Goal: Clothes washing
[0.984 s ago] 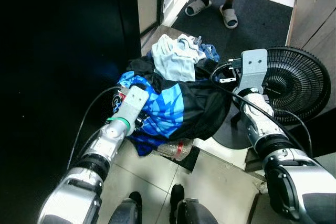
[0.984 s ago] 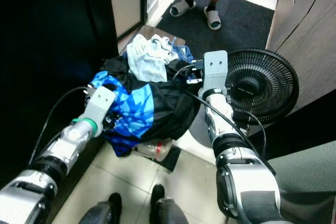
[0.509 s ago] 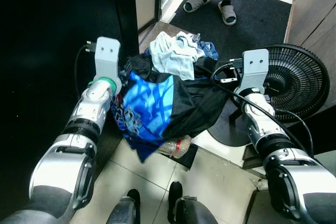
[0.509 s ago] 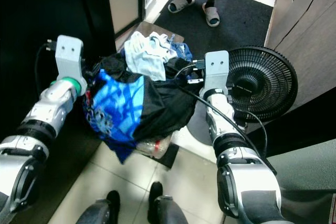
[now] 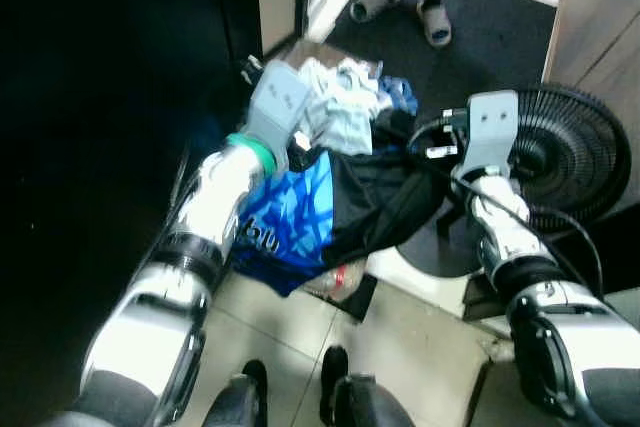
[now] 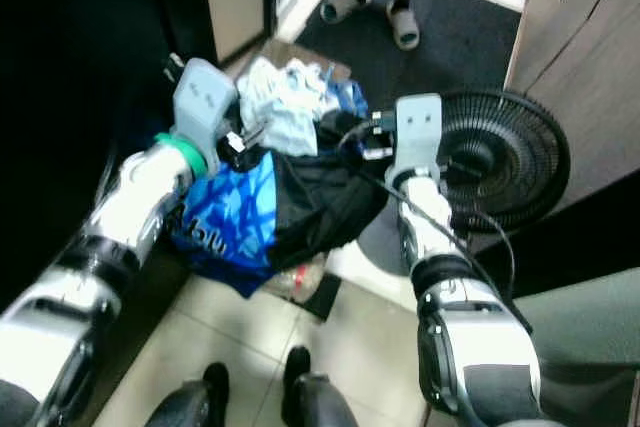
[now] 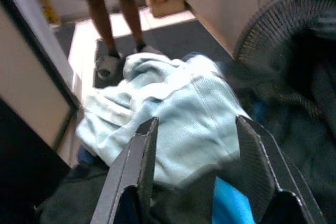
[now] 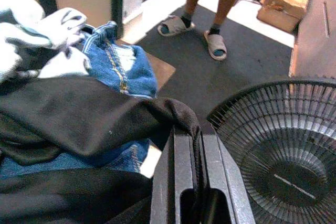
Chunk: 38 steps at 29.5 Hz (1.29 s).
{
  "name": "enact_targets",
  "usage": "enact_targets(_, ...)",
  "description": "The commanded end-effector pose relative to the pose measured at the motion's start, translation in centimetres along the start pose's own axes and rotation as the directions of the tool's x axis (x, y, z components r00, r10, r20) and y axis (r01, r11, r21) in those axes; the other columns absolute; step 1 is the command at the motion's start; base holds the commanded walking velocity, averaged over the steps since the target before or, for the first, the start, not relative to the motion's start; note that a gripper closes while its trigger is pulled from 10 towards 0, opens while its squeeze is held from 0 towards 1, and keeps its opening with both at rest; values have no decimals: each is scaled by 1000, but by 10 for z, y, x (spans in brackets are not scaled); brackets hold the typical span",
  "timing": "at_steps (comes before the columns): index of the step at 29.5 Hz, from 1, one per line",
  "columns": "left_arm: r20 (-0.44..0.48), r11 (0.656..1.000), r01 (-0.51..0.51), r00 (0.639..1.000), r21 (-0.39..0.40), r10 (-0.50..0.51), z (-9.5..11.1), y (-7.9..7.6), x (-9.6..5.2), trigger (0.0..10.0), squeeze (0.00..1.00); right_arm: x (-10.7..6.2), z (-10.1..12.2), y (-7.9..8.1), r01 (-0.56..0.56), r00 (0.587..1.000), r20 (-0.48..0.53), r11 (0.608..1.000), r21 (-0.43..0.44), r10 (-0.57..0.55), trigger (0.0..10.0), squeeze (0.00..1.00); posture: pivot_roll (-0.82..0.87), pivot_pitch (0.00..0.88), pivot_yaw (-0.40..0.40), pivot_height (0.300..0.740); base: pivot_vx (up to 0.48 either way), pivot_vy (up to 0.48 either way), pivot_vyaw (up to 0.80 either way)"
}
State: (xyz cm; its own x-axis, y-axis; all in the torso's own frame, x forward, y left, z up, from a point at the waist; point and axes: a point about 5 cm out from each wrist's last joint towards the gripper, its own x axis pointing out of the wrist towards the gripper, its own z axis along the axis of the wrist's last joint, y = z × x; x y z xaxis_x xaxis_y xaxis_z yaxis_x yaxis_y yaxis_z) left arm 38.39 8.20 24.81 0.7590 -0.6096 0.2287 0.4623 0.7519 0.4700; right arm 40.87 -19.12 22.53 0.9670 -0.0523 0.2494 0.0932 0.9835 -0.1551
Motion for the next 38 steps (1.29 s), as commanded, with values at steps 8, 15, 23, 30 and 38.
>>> enact_targets(8,-122,976,87,990,199,-63,-32,-18,-32,10000,0,-6,-13,-2,9,999,-39,1000,3,-8,10000,0,126,418,-2,740,0,0,0)
enact_targets(15,-209,965,73,978,253,-20,-39,7,-90,10000,0,-7,-16,3,-6,999,-44,1000,9,7,10000,0,144,415,-3,740,0,0,0)
enact_targets(23,-367,957,191,925,216,-102,-75,-27,-143,10000,0,-8,-17,6,-14,999,-50,1000,15,15,10000,0,154,416,-8,740,0,0,0)
enact_targets(30,-422,968,187,901,169,-101,-102,-60,-127,10000,0,-6,-14,5,-14,999,-48,1000,14,15,10000,0,134,423,-15,740,0,0,0)
enact_targets(38,-449,970,123,894,211,-16,-104,-51,-79,10000,0,-3,-9,9,-20,999,-37,1000,15,21,10000,0,115,426,-15,740,0,0,0)
